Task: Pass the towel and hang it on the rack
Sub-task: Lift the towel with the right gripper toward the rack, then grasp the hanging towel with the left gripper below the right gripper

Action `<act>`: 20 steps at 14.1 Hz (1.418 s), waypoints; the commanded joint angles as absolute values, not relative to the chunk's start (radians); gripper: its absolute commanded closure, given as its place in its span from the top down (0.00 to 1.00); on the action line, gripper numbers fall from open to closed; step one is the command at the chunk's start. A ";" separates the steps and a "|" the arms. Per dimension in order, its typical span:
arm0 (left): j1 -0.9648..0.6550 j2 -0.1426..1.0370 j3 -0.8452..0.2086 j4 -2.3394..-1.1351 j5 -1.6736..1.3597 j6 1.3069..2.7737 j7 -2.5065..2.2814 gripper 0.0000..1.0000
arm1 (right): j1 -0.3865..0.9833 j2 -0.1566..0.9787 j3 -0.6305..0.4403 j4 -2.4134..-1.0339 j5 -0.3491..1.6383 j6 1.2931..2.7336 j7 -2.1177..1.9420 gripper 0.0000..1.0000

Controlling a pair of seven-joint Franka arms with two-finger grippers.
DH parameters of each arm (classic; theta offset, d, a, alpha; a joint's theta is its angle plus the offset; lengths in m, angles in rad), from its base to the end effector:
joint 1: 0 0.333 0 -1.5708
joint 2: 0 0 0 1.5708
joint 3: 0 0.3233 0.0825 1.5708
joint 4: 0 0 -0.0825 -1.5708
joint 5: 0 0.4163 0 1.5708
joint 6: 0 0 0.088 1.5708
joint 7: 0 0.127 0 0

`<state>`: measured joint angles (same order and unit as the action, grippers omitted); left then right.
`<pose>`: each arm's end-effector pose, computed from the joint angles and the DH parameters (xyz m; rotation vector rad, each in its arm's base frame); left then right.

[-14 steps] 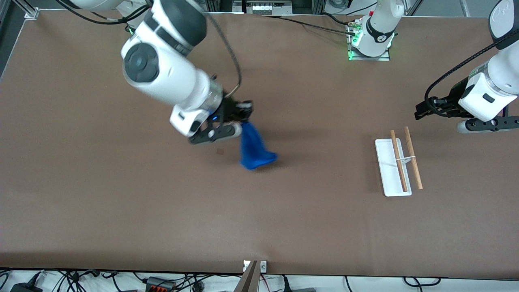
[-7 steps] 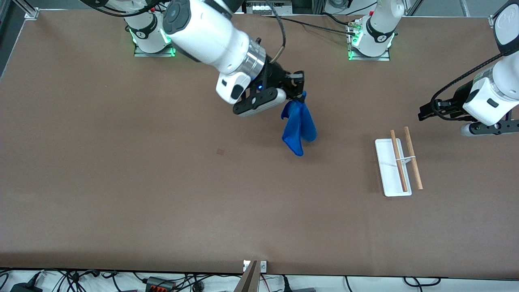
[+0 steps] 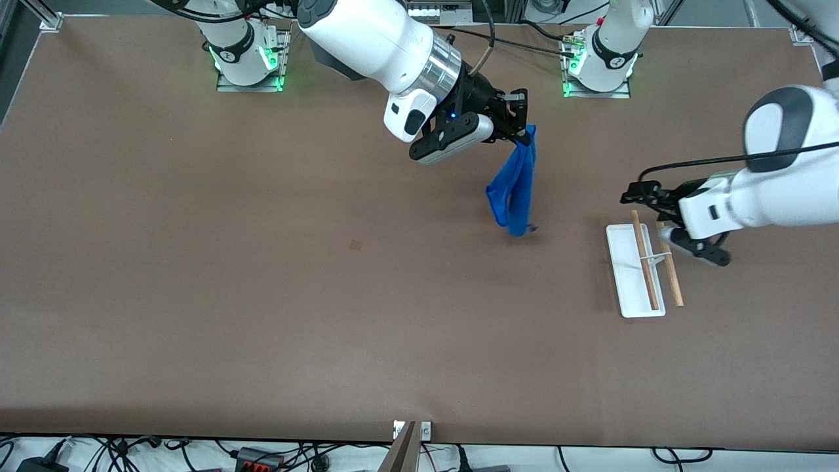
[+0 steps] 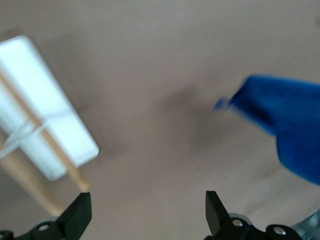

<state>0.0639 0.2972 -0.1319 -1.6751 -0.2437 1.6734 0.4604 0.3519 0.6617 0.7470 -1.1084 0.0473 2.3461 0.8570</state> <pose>0.6341 -0.0657 0.3897 2.7184 -0.6463 -0.3344 0.5345 0.6078 0.5706 -2.3042 0.0683 -0.0780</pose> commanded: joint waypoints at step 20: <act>0.045 0.308 -0.296 -2.066 -0.767 2.221 1.628 1.00 | 0.374 0.666 0.742 -1.097 0.029 2.355 0.854 0.00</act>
